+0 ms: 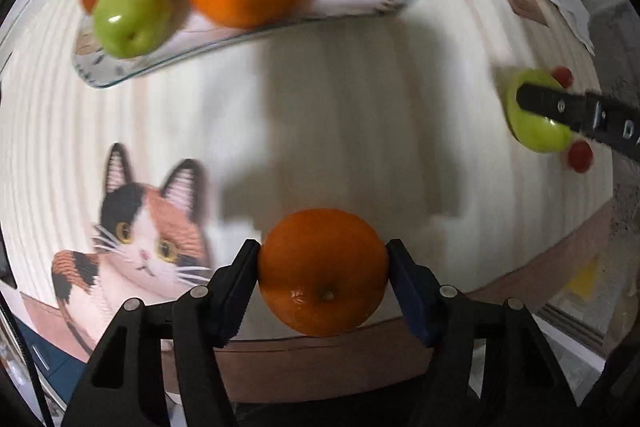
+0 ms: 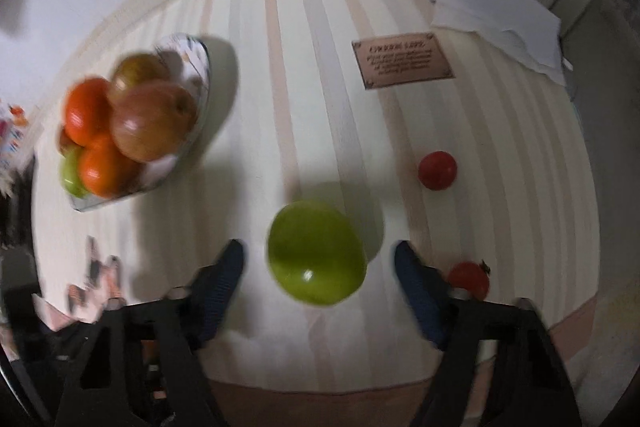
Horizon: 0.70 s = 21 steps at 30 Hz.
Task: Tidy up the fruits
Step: 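Grasp the tangerine with the left tool while the right tool grasps the green apple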
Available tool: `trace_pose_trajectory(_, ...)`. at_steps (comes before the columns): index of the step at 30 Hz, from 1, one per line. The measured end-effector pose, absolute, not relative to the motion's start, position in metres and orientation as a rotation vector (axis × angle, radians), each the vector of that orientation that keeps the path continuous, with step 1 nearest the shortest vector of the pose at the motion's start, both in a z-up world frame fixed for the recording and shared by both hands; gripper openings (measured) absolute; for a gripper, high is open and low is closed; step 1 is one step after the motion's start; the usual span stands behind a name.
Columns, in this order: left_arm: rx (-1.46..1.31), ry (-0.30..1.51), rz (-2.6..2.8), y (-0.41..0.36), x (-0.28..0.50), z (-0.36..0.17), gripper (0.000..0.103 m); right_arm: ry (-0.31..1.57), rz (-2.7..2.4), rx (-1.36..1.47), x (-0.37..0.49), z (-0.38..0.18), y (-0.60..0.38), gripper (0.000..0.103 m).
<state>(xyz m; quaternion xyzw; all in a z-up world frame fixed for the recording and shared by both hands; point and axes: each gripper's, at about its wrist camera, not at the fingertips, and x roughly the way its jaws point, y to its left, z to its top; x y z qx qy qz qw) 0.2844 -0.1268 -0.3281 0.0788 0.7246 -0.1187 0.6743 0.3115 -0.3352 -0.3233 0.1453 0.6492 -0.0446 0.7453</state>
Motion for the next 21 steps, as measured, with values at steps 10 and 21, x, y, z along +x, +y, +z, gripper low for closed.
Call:
trace_pose_trajectory(10, 0.079, 1.623, -0.152, -0.074, 0.294, -0.324, 0.061, 1.514, 0.138, 0.368, 0.313, -0.34, -0.272, 0.059)
trace_pose_trajectory(21, 0.008, 1.631, -0.132, -0.051, 0.303, -0.322, 0.061, 1.548, 0.143, 0.331, 0.305, -0.352, -0.254, 0.059)
